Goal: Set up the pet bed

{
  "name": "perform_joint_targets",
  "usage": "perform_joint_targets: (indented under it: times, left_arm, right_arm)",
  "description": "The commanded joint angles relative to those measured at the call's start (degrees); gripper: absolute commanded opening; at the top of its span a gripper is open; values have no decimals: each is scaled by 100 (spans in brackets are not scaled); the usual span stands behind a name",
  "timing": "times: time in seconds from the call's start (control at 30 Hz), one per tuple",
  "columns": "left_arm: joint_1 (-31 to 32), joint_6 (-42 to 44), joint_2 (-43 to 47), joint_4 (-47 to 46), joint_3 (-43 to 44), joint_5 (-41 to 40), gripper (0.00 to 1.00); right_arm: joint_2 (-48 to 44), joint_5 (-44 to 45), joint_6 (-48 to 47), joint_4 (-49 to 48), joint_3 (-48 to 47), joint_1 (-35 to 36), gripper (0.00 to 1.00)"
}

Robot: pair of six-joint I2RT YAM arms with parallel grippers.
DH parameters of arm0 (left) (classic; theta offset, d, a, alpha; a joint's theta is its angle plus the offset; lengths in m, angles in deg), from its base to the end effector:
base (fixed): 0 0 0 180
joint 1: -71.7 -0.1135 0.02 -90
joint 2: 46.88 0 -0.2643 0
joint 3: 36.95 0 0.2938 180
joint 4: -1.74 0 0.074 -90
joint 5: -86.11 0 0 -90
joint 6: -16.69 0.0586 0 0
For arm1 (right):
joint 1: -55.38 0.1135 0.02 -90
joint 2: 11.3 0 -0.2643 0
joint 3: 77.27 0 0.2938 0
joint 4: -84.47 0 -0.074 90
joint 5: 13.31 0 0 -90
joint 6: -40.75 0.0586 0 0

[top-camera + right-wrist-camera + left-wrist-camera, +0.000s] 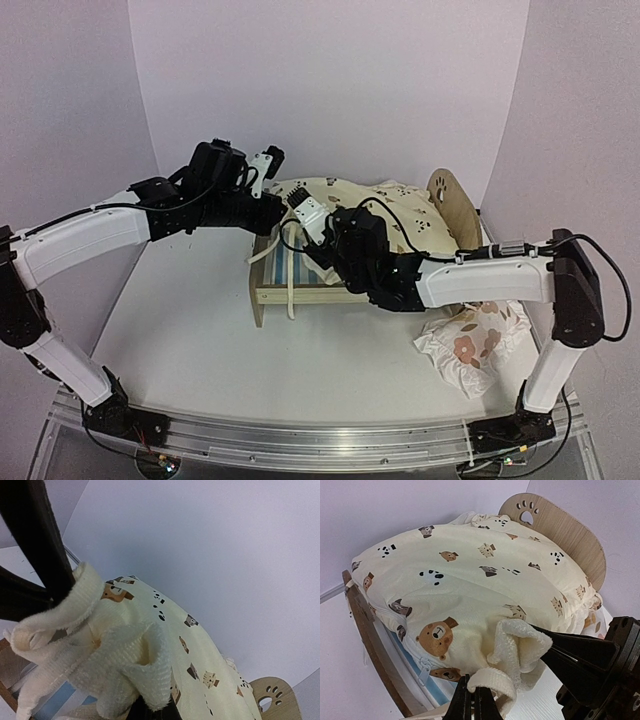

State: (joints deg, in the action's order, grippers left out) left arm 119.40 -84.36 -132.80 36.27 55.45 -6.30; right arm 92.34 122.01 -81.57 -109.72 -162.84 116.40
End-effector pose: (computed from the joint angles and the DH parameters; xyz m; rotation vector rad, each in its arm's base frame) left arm 0.2778 -0.3017 0.3480 0.6389 2.0139 -0.5833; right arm 0.2674 0.3967 0.2714 -0.6958 1.4681 -0.2616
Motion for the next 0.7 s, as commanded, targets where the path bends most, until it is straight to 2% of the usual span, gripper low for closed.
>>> perform_joint_targets:
  times: [0.0,0.33,0.67]
  left_arm:
    - [20,-110,-23,-335,270,191,0]
    - [19,-293,221,-609,86,398,0]
    - [20,-378,485,-640,-786,-525,0]
  right_arm:
    - [-400,256,98,-231,28,-48,0]
    - [-380,303,86,-214,49,-70,0]
    - [-262,284,215,-119,84,-71,0]
